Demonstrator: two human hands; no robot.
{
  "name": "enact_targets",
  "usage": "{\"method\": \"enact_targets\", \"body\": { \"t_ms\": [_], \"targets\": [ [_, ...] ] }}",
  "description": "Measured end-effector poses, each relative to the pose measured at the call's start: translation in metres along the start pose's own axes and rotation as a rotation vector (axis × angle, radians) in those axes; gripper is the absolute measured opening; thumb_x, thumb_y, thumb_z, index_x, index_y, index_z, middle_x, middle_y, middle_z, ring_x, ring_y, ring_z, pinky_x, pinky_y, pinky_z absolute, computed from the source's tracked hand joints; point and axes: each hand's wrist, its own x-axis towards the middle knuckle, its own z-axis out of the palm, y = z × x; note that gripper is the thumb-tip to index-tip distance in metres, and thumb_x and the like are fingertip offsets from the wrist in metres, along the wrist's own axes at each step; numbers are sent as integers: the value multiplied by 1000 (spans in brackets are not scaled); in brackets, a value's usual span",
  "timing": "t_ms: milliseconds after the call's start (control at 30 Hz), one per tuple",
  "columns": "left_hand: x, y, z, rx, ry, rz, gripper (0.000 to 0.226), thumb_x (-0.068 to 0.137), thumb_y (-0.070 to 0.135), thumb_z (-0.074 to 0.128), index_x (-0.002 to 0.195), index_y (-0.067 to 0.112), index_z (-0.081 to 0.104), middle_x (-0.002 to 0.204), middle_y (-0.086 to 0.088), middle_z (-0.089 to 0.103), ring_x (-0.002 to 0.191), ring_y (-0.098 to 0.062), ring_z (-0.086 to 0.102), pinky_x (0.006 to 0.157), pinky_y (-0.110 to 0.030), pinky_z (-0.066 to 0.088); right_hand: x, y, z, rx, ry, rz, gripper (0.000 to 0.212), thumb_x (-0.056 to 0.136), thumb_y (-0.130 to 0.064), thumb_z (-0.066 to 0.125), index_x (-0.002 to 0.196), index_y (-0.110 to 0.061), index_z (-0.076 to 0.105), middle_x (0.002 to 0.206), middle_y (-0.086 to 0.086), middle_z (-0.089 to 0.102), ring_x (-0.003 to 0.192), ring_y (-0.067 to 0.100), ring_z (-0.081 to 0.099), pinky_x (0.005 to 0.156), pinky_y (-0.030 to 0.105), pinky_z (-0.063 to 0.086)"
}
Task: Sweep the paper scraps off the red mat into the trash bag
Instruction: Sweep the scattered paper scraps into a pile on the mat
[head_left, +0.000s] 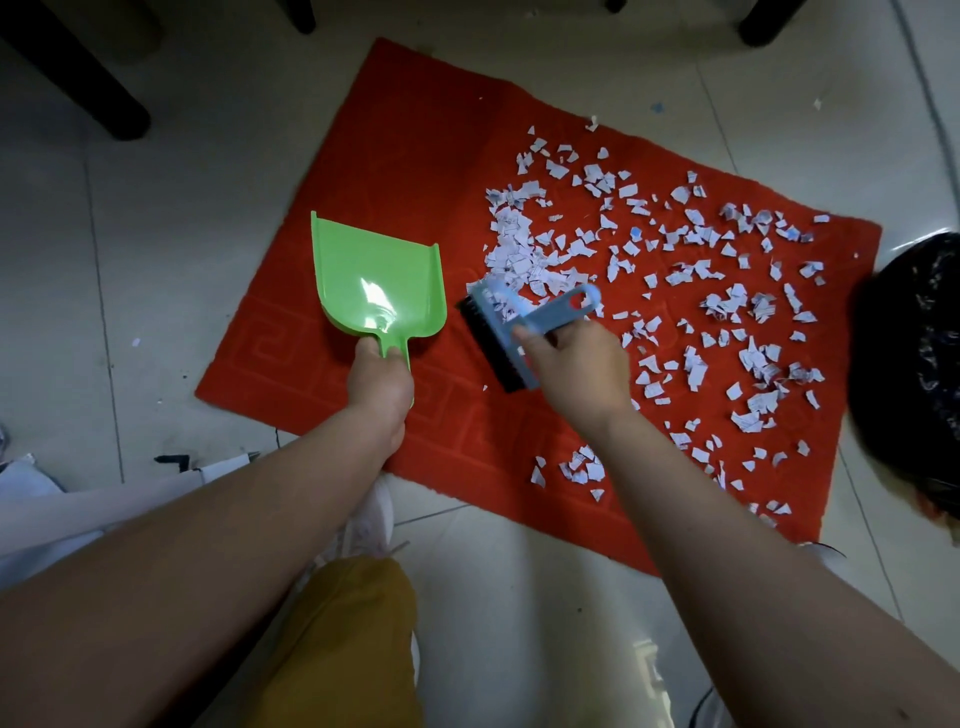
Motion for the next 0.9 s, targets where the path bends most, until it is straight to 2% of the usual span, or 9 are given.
{"method": "enact_targets", "body": {
  "t_ms": [67, 133, 267, 367, 467, 600, 733, 800, 900],
  "targets": [
    [-1, 1, 1, -3, -1, 7, 18, 99, 14, 33, 109, 15, 47, 95, -4, 52, 86, -21, 52, 75, -33, 42, -8, 0, 13, -3, -143, -21, 42, 93, -47, 50, 94, -10, 70, 79, 4, 64, 70, 22, 59, 60, 29, 43],
    [-2, 0, 0, -9, 3, 14, 20, 99, 14, 33, 112, 14, 48, 96, -5, 52, 85, -21, 52, 75, -32, 42, -10, 2, 20, -65, -168, -2, 42, 93, -47, 49, 94, -10, 68, 77, 3, 60, 69, 21, 55, 57, 28, 37],
    [0, -6, -5, 7, 15, -1, 21, 99, 14, 32, 113, 13, 48, 99, -5, 53, 85, -20, 51, 73, -31, 40, 2, 11, 11, -137, 51, 104, 47, 94, -49, 46, 86, -7, 65, 70, 3, 54, 64, 21, 50, 57, 28, 30],
    [2, -6, -5, 14, 24, -3, 18, 98, 13, 32, 109, 14, 47, 101, -7, 53, 87, -21, 52, 74, -32, 41, 4, 14, 0, -34, 137, 72, 44, 93, -47, 48, 86, -8, 66, 66, 2, 56, 59, 22, 51, 51, 27, 30],
    [1, -4, -1, 9, 6, 7, 17, 99, 13, 32, 108, 14, 46, 100, -7, 53, 89, -22, 52, 74, -32, 41, -7, 15, 0, 102, 19, 58, 45, 92, -46, 51, 82, -6, 69, 68, 7, 63, 59, 25, 57, 51, 30, 40],
    [-3, -6, 0, 30, -7, -1, 22, 99, 15, 32, 115, 13, 47, 101, -7, 54, 89, -22, 53, 74, -32, 41, -20, 21, 14, 68, -209, 80, 43, 91, -47, 53, 83, -8, 70, 73, 6, 65, 61, 19, 55, 48, 25, 33],
    [-1, -11, -1, 24, -1, -4, 21, 98, 15, 33, 113, 13, 47, 101, -7, 54, 89, -22, 53, 75, -32, 42, -15, 25, 7, -140, -21, 102, 44, 94, -46, 48, 71, -9, 54, 68, 4, 53, 63, 23, 49, 47, 27, 24],
    [-1, -11, -2, 23, 8, -9, 23, 98, 15, 32, 116, 12, 47, 102, -7, 54, 90, -22, 53, 76, -32, 42, -12, 23, -1, -152, 73, 76, 45, 94, -47, 47, 69, -10, 52, 64, 3, 51, 61, 23, 49, 48, 28, 23],
    [1, -10, 0, 14, 11, -12, 23, 99, 15, 33, 116, 12, 47, 104, -8, 54, 91, -22, 54, 80, -35, 43, -16, 19, -5, -117, 18, 0, 44, 92, -49, 49, 73, -10, 59, 65, 3, 55, 58, 22, 50, 50, 28, 32]
  ]
}}
